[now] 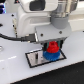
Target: Insert the blue gear onto the right peg, followed by the red gear
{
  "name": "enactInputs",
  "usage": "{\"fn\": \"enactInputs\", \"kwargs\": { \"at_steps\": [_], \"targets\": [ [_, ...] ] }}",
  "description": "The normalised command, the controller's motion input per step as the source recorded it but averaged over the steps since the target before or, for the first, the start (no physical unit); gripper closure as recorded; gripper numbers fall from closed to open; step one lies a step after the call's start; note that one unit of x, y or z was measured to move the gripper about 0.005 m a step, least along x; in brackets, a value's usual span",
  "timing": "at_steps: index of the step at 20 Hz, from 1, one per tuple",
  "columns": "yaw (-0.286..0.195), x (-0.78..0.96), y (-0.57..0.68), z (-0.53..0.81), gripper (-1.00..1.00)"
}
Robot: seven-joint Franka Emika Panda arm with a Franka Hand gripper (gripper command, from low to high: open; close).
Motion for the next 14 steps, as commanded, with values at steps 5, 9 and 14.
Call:
{"fn": "enactInputs", "kwargs": {
  "at_steps": [5, 9, 14],
  "targets": [
    [0.000, 0.19, -0.02, 0.06, 1.00],
    [0.000, 0.29, -0.03, 0.06, 1.00],
    [0.000, 0.25, -0.06, -0.05, 1.00]
  ]
}}
